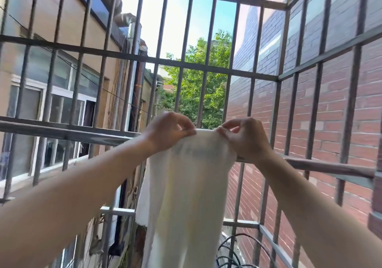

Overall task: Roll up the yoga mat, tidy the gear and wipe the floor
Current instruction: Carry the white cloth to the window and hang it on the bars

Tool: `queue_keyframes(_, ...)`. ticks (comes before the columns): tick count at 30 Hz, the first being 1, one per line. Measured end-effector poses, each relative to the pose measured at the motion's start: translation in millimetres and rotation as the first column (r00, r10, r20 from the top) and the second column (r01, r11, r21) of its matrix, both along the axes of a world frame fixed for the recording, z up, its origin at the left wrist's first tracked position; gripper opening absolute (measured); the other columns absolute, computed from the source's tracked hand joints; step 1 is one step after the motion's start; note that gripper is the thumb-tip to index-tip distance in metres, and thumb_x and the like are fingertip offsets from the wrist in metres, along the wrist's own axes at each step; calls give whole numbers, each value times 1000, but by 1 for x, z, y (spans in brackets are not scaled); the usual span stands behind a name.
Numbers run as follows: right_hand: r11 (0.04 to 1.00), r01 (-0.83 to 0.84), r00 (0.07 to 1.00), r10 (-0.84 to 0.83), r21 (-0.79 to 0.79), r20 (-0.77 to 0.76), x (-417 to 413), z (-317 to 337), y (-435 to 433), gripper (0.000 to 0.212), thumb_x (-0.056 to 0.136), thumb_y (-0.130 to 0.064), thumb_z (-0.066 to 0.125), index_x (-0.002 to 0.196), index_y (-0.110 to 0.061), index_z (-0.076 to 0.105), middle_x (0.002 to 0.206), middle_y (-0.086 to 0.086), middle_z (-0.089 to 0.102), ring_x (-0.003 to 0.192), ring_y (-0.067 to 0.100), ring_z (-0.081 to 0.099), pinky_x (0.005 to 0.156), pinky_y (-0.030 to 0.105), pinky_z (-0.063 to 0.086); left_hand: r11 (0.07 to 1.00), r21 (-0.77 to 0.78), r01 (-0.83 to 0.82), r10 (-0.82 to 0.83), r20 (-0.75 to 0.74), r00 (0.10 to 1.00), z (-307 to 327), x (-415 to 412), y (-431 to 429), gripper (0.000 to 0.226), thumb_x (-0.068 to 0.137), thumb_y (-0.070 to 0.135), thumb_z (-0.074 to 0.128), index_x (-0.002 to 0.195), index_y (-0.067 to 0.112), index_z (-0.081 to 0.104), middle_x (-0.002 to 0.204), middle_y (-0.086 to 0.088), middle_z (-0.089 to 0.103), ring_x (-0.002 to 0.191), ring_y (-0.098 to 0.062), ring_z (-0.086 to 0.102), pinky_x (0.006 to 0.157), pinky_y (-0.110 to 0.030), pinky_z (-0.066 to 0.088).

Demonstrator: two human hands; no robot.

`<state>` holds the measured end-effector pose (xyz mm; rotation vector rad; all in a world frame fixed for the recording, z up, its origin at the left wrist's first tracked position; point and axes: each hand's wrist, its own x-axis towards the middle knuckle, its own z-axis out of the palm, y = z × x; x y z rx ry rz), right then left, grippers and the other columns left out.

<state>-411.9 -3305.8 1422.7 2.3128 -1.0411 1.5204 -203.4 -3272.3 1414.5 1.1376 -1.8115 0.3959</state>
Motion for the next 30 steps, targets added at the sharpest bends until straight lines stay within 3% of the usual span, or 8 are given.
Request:
queue_keyframes(3, 997, -8, 998, 3, 72, 65, 0, 17, -18, 15, 80, -27, 72, 87, -15, 76, 84, 0, 73, 73, 9, 63, 69, 20, 47, 1000, -10, -7, 6, -50, 999, 21, -2, -13, 15, 77, 29, 74, 89, 21, 74, 79, 12, 65, 62, 12, 49, 67, -18, 42)
queue_keyframes(7, 978, -3, 999, -5, 209, 39, -4, 19, -33, 24, 75, -35, 75, 87, -14, 75, 86, 1, 73, 81, 13, 66, 80, 28, 53, 992, 108, -65, 67, -13, 998, 27, -2, -33, 13, 77, 30, 74, 87, 22, 74, 81, 12, 66, 74, -4, 60, 78, -24, 48)
queue_keyframes(13, 981, -38, 996, 53, 190, -76, -3, -13, -9, 28, 69, -47, 76, 77, -21, 76, 63, -13, 66, 58, -5, 59, 53, 12, 44, 933, 342, -109, 96, 55, 994, 18, 8, -50, 4, 75, 36, 73, 77, 32, 73, 80, 12, 70, 77, -6, 63, 80, -31, 52)
queue_keyframes(19, 984, -75, 993, 89, 163, -82, 0, -18, -5, 19, 72, -42, 75, 76, -23, 76, 57, -17, 60, 57, -6, 57, 49, 6, 39, 984, 176, -27, 37, -55, 998, 12, 16, -25, 13, 78, 41, 69, 83, 28, 70, 87, 8, 70, 79, -4, 64, 75, -26, 52)
queue_keyframes(22, 993, -80, 997, 81, 86, -5, 3, -23, -7, 13, 71, -37, 77, 73, -25, 74, 57, -20, 57, 57, -1, 58, 50, 12, 43, 992, 89, -86, 84, 23, 996, -4, 17, 1, 8, 77, 36, 72, 81, 29, 70, 77, 14, 66, 70, 0, 63, 63, -18, 50)
queue_keyframes(25, 998, -67, 997, 67, 14, 33, 8, -29, -8, 12, 73, -33, 77, 75, -21, 75, 58, -13, 58, 59, 9, 58, 55, 22, 46, 987, -68, -143, 147, 54, 988, -23, 22, 18, 10, 76, 35, 72, 81, 27, 72, 76, 12, 67, 69, -6, 64, 66, -22, 51)
queue_keyframes(28, 992, -125, 991, 124, -21, -55, 3, -31, -9, 16, 74, -35, 75, 80, -20, 76, 72, -6, 67, 67, 9, 62, 62, 20, 49, 982, -135, -130, 138, 49, 989, -34, 31, 27, 20, 72, 41, 73, 85, 26, 73, 87, 9, 71, 67, 6, 58, 67, -18, 51)
queue_keyframes(30, 984, -179, 971, 174, -16, -166, -5, -32, -8, 28, 68, -39, 78, 88, -20, 75, 84, -8, 68, 75, 5, 62, 70, 9, 46, 988, -103, -117, 127, 96, 987, -41, 35, 30, 41, 65, 50, 75, 96, 23, 72, 98, 9, 69, 74, 10, 56, 73, -15, 49)
